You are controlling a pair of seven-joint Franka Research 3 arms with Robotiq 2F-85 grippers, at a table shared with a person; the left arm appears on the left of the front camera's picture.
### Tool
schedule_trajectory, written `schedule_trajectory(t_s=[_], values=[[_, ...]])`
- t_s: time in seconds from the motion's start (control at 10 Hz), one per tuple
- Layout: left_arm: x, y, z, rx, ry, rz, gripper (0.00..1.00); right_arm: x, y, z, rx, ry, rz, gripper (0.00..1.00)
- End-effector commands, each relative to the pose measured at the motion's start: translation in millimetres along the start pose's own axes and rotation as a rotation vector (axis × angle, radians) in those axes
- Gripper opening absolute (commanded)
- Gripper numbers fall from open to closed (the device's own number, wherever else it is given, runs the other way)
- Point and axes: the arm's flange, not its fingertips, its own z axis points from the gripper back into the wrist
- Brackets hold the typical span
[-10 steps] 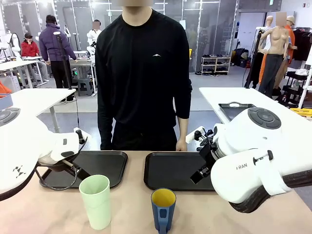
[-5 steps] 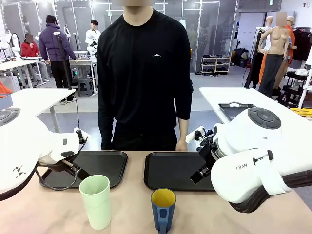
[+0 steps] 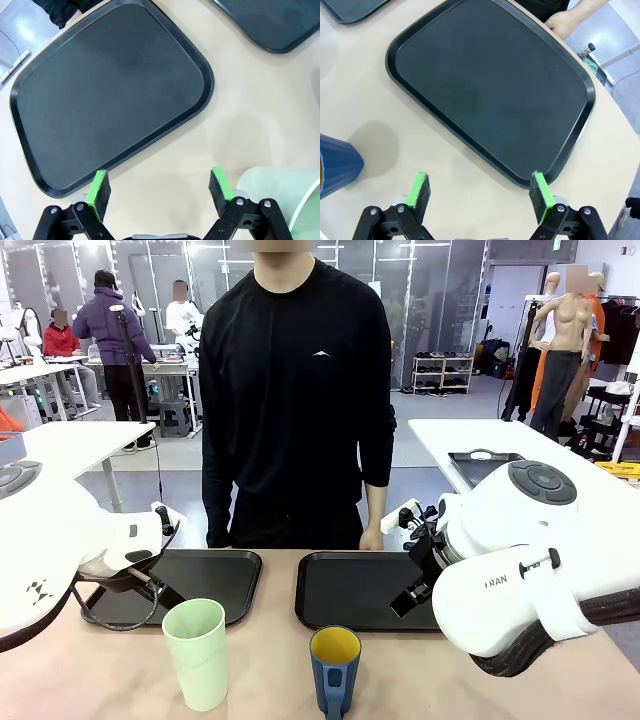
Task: Sort and store the cups by type.
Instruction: Pick up the Reusable plastic cup.
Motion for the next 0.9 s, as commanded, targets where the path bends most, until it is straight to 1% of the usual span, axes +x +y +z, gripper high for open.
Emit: schedule_trajectory(t_s=[0.0,0.2,0.4,0.7,0.8], values=[[0,0,0,0.0,0.0,0.0,1.0,0,0,0,0.0,0.0,0.0,1.0],[3,7,2,0.021,0.003,0.006,1.0,8,0,5,-0.009,0.032,-0.027,1.0],[13,15,23,0.03,-0.015,0.021,1.0,22,0,30,-0.015,0.047,-0.032,1.0],[29,23,72,0.065,-0.065,0.011,1.0,45,7,95,-0.094,0.004,-0.05,1.0],[34,22,96,0.073,-0.096,0.007,1.0,50,9,121,-0.151,-0.012,-0.073,1.0]])
